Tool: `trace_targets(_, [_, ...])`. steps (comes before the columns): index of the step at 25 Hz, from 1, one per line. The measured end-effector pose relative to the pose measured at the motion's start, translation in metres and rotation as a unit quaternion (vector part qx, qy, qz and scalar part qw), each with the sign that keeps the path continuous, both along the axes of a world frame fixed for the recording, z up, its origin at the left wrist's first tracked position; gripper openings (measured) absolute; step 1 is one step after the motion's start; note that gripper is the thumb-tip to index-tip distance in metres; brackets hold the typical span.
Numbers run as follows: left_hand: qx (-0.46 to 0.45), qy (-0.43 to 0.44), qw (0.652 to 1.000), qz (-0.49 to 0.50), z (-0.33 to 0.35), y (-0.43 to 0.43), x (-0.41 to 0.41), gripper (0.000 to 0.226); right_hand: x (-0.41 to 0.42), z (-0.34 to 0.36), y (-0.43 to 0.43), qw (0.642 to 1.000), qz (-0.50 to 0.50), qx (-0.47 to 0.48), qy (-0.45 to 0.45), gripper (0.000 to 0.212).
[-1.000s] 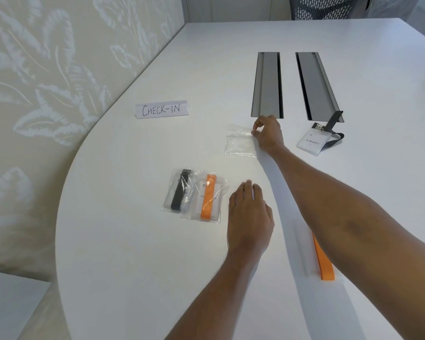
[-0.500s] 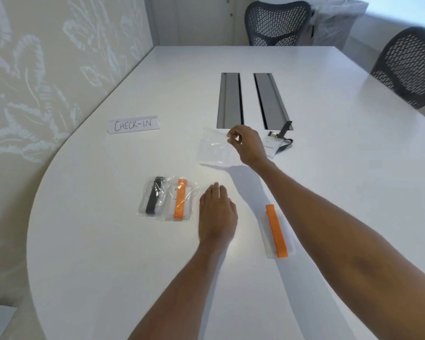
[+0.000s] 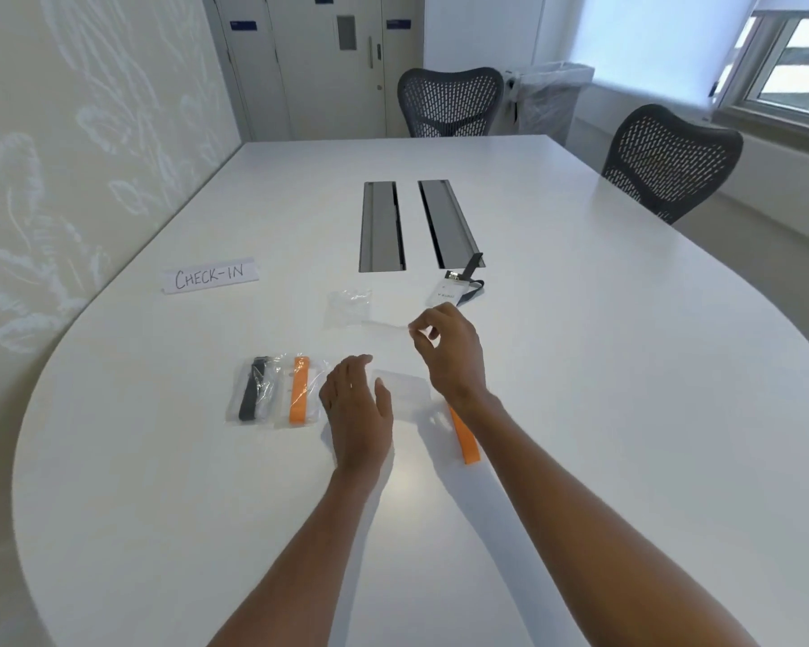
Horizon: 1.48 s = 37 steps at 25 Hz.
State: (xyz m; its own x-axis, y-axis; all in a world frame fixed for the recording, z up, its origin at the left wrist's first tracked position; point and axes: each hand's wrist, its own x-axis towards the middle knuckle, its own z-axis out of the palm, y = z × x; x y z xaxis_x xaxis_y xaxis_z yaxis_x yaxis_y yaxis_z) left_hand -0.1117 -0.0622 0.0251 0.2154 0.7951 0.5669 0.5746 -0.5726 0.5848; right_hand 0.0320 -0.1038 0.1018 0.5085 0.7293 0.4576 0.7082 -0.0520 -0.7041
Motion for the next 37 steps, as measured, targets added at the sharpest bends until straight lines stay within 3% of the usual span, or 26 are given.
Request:
trace_targets(4, [0.056, 0.018, 0.998, -0.003, 0.018, -0.029, -0.005, 0.050, -0.004, -0.006, -0.029, 0.998, 0.038, -0.039, -0.029, 0.009])
trace_targets(9, [0.088, 0.060, 0.994, -0.040, 0.028, -0.038, -0.013, 0.030, -0.011, -0.009, -0.050, 0.995, 0.080, -0.038, -0.034, 0.012])
trace_targets(13, [-0.006, -0.016, 0.997, -0.077, 0.043, -0.050, -0.012, 0.024, -0.018, -0.003, -0.058, 0.997, 0.080, -0.007, 0.008, 0.020])
trace_targets(15, [-0.085, -0.094, 0.990, -0.067, 0.055, -0.056, -0.008, 0.019, -0.025, -0.001, -0.064, 0.996, 0.057, 0.023, 0.062, 0.028])
trace_targets(18, [-0.171, -0.179, 0.968, -0.046, 0.067, -0.061, -0.007, 0.014, -0.036, -0.001, -0.075, 0.986, 0.008, 0.046, 0.162, 0.020])
trace_targets(21, [-0.273, -0.258, 0.924, -0.068, 0.071, -0.062, -0.008, 0.010, -0.038, 0.001, -0.082, 0.971, 0.036, 0.005, 0.237, 0.012])
trace_targets(25, [-0.376, -0.339, 0.852, -0.129, 0.074, -0.066, -0.010, 0.008, -0.035, 0.010, -0.089, 0.958, 0.114, -0.032, 0.261, 0.019])
trace_targets(27, [-0.401, -0.353, 0.830, -0.159, 0.077, -0.065, -0.012, 0.003, -0.033, 0.012, -0.093, 0.951, 0.139, -0.033, 0.273, 0.023])
trace_targets(30, [-0.427, -0.338, 0.817, -0.188, 0.080, -0.062, -0.016, 0.013, -0.028, 0.012, -0.099, 0.940, 0.170, -0.034, 0.295, 0.029])
trace_targets(37, [-0.401, -0.302, 0.847, -0.174, 0.080, -0.062, -0.018, 0.008, -0.025, 0.016, -0.105, 0.933, 0.148, -0.040, 0.324, 0.007])
